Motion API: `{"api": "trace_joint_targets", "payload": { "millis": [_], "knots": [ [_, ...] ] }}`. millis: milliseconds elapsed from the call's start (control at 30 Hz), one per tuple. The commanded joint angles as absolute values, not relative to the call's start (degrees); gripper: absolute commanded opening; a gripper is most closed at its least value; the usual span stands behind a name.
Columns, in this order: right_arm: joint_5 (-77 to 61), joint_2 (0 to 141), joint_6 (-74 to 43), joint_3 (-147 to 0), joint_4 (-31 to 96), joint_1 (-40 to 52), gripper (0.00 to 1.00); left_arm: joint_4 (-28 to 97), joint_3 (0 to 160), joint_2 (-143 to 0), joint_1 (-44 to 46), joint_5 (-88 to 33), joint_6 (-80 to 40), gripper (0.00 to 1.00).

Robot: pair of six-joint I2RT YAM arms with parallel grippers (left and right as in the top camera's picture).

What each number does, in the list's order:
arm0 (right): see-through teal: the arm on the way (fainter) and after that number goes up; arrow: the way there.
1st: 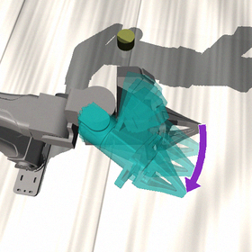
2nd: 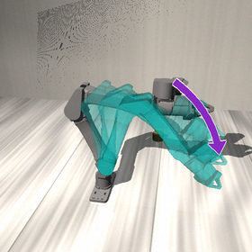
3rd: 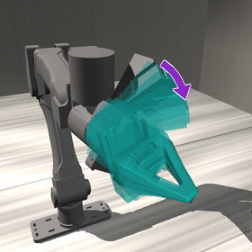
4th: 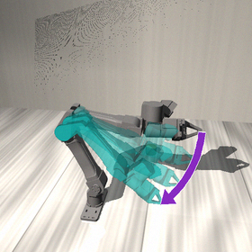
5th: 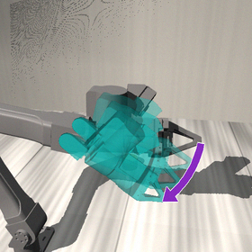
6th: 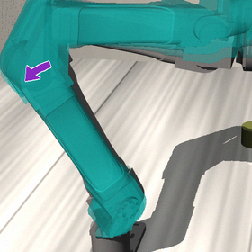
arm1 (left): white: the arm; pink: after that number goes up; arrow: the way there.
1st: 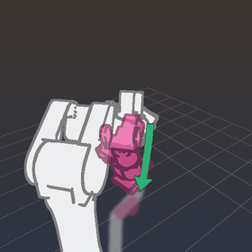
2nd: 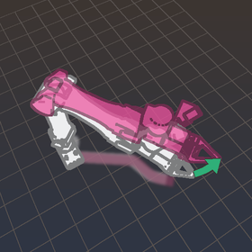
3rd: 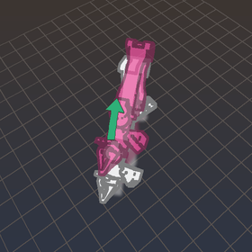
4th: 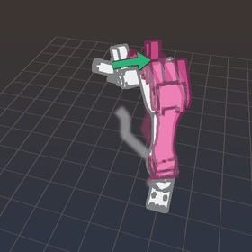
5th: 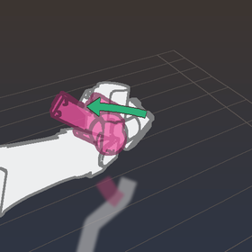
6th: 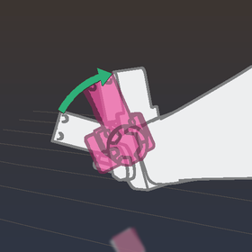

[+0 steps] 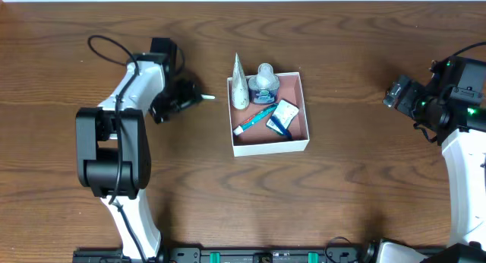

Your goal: Pack container

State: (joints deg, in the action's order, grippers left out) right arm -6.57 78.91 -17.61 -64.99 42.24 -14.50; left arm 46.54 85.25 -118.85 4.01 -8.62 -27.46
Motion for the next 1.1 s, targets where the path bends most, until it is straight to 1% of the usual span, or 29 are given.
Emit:
{"api": "trace_joint_targets", "payload": {
  "millis": [0,100,300,333,400,467,633,1067],
  "knots": [
    [-6.24,79.09,-18.2,-65.56,42.24,-14.9,0.99,46.81,91.0,-119.04,5.5,-7.01,-22.98,0.94],
    [-6.24,79.09,-18.2,-65.56,42.24,-14.9,0.99,46.19,93.95,-119.04,7.05,-4.64,-19.84,0.94],
    [-6.24,79.09,-18.2,-65.56,42.24,-14.9,0.99,42.44,94.78,-119.52,10.59,4.36,-12.38,0.96],
    [-6.22,79.09,-18.2,-65.56,42.24,-14.9,0.99,41.6,94.76,-119.83,10.98,4.73,-10.39,0.98],
    [-6.24,79.09,-18.2,-65.56,42.24,-14.9,0.99,39.64,94.56,-120.4,11.38,4.78,-7.42,1.0],
    [-6.24,79.09,-18.2,-65.56,42.24,-14.9,0.99,37.56,94.35,-120.88,11.46,4.75,-5.74,0.98],
    [-6.24,79.09,-18.2,-65.56,42.24,-14.9,0.99,35.14,94.3,-122.32,11.38,4.8,-2.09,0.98],
    [-6.24,79.09,-18.2,-65.56,42.24,-14.9,0.99,40.93,94.3,-126.89,11.0,4.78,-5.82,0.98]
  ]
}}
